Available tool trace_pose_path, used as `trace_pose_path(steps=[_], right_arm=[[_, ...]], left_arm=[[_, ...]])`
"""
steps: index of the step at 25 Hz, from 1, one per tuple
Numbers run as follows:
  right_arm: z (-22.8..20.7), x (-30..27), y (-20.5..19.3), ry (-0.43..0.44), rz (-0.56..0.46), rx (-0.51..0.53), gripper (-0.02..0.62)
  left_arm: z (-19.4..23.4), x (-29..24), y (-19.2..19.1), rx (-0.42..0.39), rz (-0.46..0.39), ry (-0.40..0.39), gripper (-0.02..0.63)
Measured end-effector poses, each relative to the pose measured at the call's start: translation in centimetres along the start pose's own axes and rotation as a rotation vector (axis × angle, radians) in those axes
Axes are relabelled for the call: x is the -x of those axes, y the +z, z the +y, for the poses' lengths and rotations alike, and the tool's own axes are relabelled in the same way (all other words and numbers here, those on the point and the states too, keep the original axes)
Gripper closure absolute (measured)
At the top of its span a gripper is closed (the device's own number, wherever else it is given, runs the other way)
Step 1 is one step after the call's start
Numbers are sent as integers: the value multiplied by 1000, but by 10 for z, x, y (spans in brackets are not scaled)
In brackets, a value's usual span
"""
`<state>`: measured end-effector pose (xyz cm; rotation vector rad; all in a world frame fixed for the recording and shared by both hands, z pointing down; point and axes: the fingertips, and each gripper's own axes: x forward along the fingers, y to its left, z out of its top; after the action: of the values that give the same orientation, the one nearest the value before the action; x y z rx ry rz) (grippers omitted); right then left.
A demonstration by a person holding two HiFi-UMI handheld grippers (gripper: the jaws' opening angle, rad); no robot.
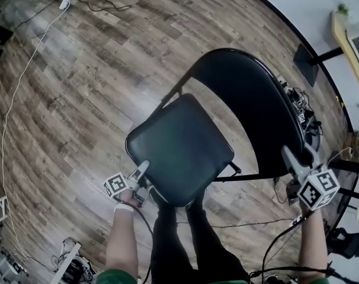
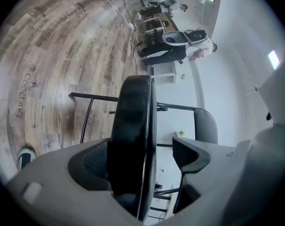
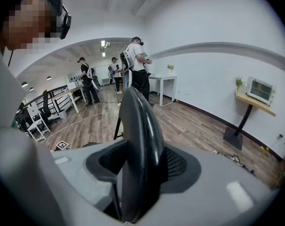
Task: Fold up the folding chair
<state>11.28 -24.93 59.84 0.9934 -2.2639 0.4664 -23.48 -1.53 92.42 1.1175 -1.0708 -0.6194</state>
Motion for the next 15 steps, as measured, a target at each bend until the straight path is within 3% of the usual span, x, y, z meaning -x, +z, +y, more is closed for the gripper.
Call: trace_pose_path(steps=[15], right_arm=[[-19,41,56,24,-17,99,382]], left_arm=[[-159,-22,-40,-6,-82,-12,184]])
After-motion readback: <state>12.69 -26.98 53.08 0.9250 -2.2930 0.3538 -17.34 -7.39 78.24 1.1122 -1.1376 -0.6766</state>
